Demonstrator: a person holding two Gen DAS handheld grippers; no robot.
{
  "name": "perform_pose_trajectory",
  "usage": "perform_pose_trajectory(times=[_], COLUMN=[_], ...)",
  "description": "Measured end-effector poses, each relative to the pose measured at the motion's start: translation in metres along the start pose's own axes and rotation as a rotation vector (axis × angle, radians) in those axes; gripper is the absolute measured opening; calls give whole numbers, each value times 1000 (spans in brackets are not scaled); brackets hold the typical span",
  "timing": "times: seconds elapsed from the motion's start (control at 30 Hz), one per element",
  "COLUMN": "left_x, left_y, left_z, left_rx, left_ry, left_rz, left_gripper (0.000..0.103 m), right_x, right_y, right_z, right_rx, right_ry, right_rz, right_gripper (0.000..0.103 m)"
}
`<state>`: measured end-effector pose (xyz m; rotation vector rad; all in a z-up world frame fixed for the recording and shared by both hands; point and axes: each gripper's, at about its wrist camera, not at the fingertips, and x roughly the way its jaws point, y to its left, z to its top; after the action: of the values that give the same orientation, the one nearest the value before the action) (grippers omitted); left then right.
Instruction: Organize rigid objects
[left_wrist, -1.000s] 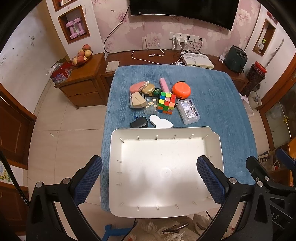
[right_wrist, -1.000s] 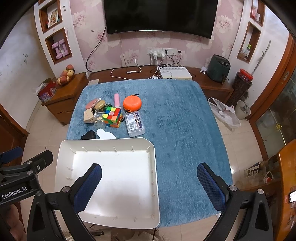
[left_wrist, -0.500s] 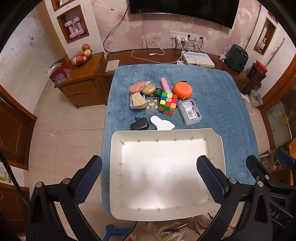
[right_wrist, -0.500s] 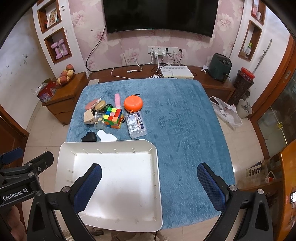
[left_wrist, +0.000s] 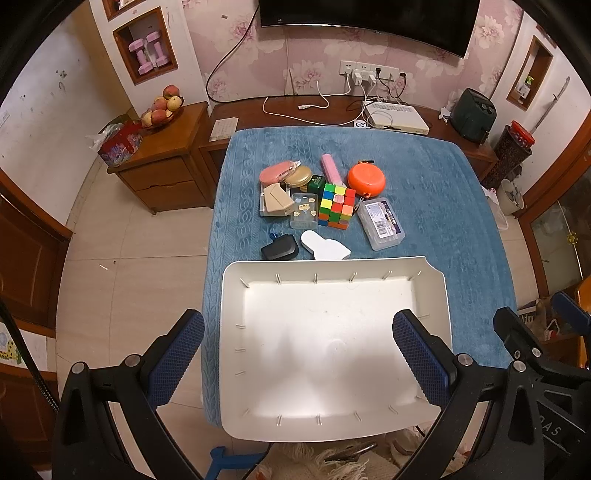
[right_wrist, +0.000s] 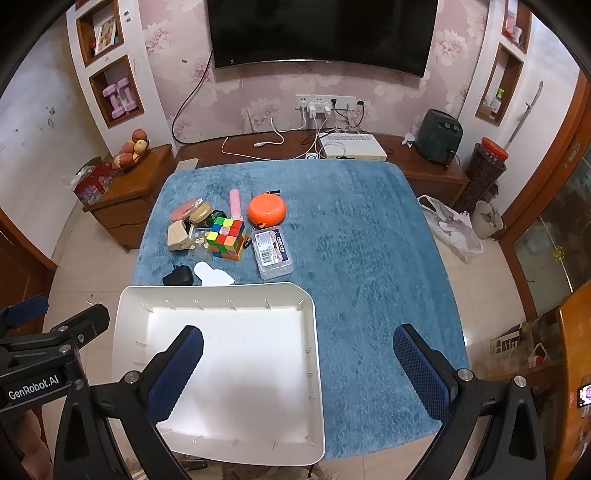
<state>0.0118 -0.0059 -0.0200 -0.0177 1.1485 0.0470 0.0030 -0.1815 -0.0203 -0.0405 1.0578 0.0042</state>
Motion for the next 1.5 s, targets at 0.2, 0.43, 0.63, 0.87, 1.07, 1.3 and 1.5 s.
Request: perform_pose_trajectory(times=[0.2,0.43,0.63,0.87,1.07,1.3,1.5], left_x=[0,7,14,9,22,50,98], left_y=[0,0,1,9,22,46,54], left_z=[1,4,9,21,47,88,115], left_rx=[-1,2,3,12,31,27,100], left_ry=[1,3,-4,-5,-19,-37,40], left_rz=[1,2,9,1,17,57,52], left_gripper=[102,102,102,102,102,102,102], right_x=[-4,-6,-6,-4,15,51,94], right_y=[-1,-5,-6,-6,1,14,13], right_z=[1,8,9,10,28,48,70], right_rx=[6,15,14,17,5,-14,19], right_ry=[-6,-12,-12,-9,34,71,134], right_rz=[-6,-10,-10,-8,13,6,72], right_gripper=[103,103,103,103,103,103,103])
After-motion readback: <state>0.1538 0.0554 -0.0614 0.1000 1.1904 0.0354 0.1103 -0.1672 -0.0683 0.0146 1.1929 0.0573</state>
